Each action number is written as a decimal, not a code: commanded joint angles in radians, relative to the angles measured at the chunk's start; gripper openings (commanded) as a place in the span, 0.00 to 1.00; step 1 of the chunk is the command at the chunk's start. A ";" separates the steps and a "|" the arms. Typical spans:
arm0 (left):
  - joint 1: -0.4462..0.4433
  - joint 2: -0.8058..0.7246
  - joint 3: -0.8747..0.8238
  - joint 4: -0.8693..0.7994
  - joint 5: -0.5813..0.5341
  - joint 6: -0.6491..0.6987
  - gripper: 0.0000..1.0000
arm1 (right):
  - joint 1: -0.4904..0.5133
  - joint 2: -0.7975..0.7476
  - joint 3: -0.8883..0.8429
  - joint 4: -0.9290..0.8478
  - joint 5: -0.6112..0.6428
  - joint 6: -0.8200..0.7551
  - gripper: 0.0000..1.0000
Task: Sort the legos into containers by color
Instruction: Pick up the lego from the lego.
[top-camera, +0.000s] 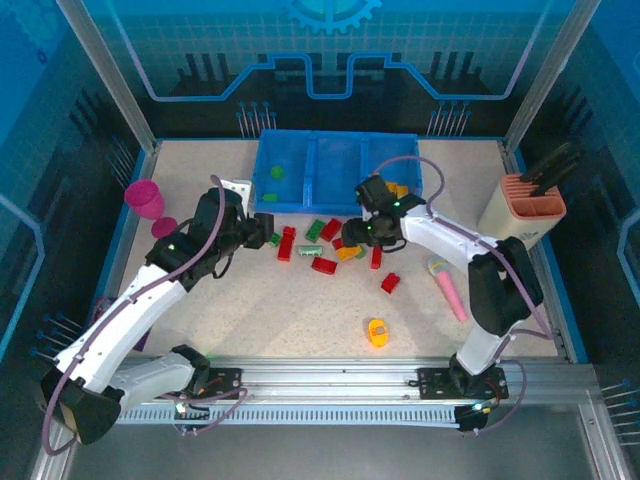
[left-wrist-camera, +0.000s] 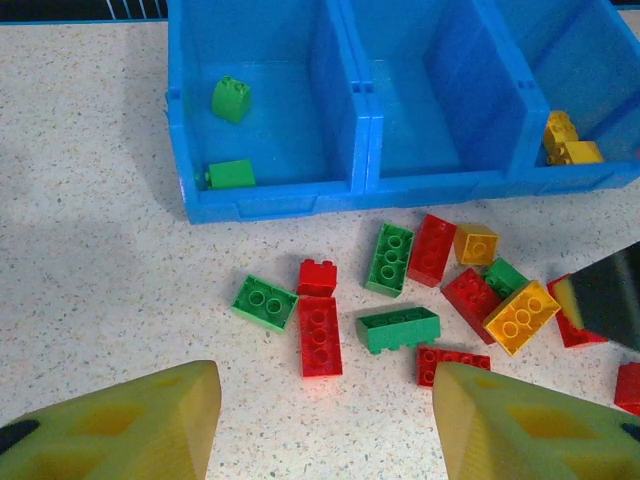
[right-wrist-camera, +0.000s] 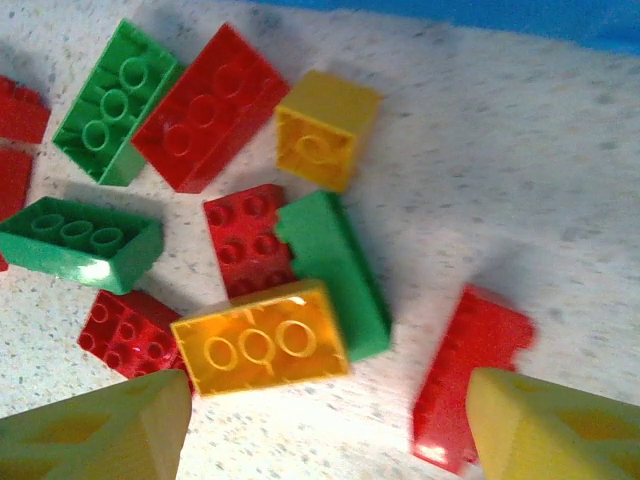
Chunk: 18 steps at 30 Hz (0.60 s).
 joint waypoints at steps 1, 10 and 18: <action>0.009 -0.025 -0.022 0.019 0.025 0.014 0.60 | 0.027 0.065 -0.003 0.068 -0.036 0.045 0.74; 0.014 -0.057 -0.031 -0.005 0.012 0.005 0.60 | 0.051 0.180 0.049 0.047 -0.016 0.015 0.65; 0.016 -0.052 -0.038 0.006 0.012 0.001 0.61 | 0.054 0.208 0.070 -0.001 0.015 -0.019 0.42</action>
